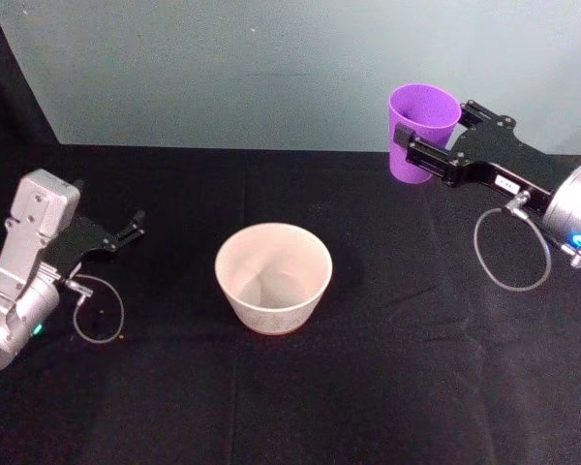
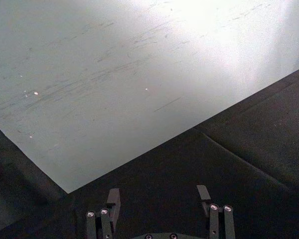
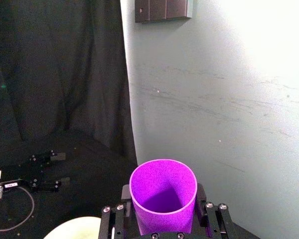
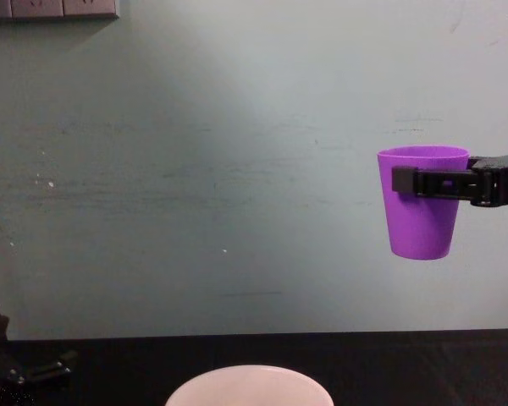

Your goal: Pick up the cup and pour the mung beans from the cup into the bowl.

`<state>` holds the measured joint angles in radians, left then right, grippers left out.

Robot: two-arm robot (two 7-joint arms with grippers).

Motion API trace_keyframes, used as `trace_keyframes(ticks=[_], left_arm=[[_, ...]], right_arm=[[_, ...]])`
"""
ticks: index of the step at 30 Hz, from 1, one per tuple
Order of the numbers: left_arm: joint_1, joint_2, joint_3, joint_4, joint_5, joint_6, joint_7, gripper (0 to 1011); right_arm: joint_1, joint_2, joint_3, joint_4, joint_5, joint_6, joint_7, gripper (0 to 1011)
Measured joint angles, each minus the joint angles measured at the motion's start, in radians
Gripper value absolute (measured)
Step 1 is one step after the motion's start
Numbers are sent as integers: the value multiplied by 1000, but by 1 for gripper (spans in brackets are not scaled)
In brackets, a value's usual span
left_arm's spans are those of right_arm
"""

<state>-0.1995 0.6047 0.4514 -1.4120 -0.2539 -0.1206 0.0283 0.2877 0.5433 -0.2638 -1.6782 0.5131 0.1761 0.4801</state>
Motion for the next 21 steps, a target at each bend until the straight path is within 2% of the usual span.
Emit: trace_keyframes(ticks=[21], left_arm=[[0, 0, 0, 0, 0, 0, 0, 1000]], right_arm=[[0, 0, 0, 0, 0, 0, 0, 735]])
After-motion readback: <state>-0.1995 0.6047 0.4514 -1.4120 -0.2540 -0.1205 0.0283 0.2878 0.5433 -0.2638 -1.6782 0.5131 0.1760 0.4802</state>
